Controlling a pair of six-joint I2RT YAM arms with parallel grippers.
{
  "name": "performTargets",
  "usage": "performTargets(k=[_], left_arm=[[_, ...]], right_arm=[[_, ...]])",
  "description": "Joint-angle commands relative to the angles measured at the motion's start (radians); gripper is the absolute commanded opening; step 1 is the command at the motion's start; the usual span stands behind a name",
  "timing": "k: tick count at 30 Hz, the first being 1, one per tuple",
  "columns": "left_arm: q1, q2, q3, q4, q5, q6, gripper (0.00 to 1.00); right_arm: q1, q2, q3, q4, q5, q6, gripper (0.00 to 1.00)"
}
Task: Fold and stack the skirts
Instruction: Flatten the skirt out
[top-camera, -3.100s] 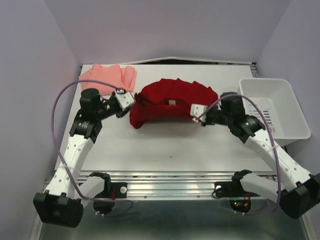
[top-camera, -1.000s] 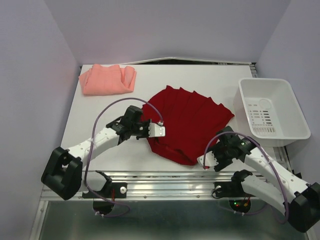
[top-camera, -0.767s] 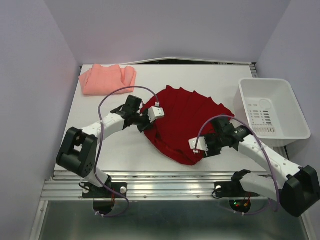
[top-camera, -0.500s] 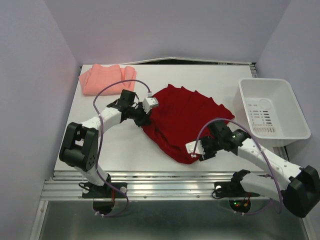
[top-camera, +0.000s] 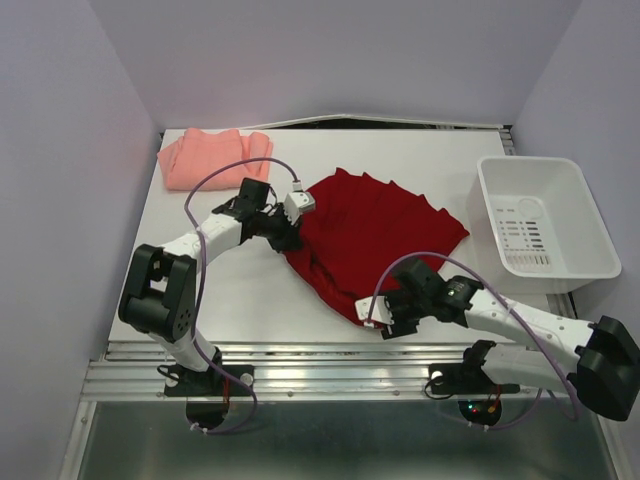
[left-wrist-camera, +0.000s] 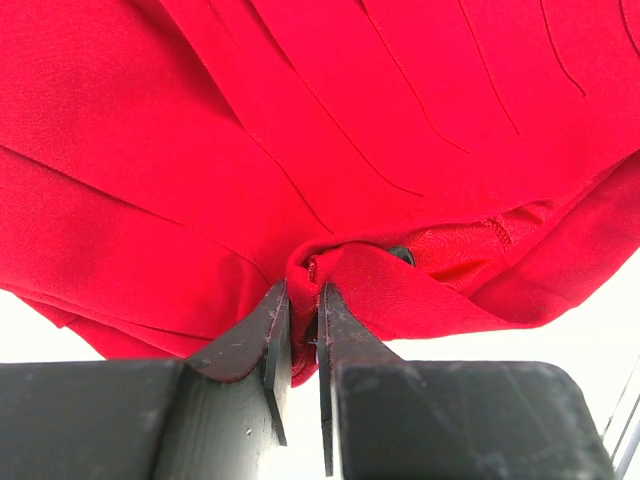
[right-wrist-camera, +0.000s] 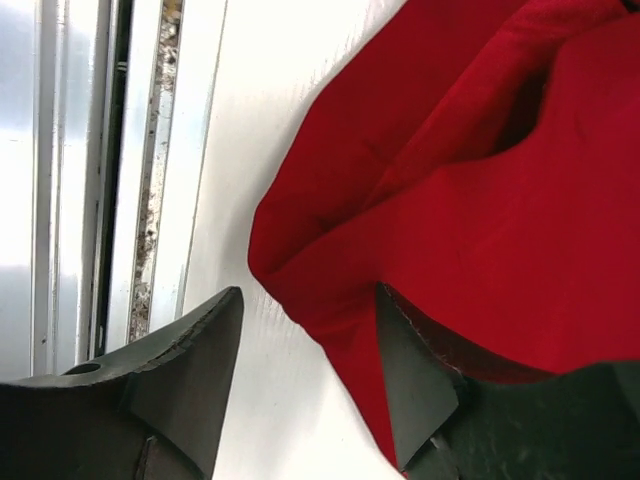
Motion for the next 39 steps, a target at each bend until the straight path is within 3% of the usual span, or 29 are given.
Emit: performTargets(k=[1,4,7,13,20,23,26,30,35,39], left_arm=[[0.015,-0.003,0.04,-0.003,0.032,-0.018,0.0],[0.031,-0.009,0.04,0.003,0.037,-0.022,0.0],[0.047,-0.017,0.035,0.008,0.04,-0.032,0.0],[0.067,-0.112,0.028,-0.029,0.041,-0.037,0.0],[0.118,-0.307,0.107,-0.086,-0.001,-0.067,0.0],[0.121,-0.423,0.144,-0.019,-0.092,-0.113,0.0],[0.121,-0.521,0.166,0.089,-0.214,-0.199,0.0],[0.121,-0.534,0.277,0.192,-0.349,-0.247,0.0],[0.121,-0.537,0.394,0.238,-0.368,-0.209,0.0],[0.121,-0.621,0.368,0.233,-0.354,-0.161,0.0]], right_arm=[[0.033,0.0,-0.035,0.131,0.074,0.1,0.6],[0.087,-0.013,-0.079,0.212,0.135,0.164,0.59],[0.11,-0.019,-0.122,0.308,0.226,0.207,0.52],[0.11,-0.097,-0.025,0.303,0.358,0.305,0.01],[0.11,-0.252,0.166,0.248,0.545,0.301,0.01],[0.11,-0.261,0.261,0.252,0.655,0.273,0.01],[0.004,-0.221,0.368,0.291,0.666,0.244,0.01],[-0.143,-0.075,0.549,0.375,0.619,0.235,0.01],[-0.166,0.053,0.848,0.38,0.648,0.224,0.01],[-0.176,0.043,0.922,0.372,0.662,0.215,0.01]])
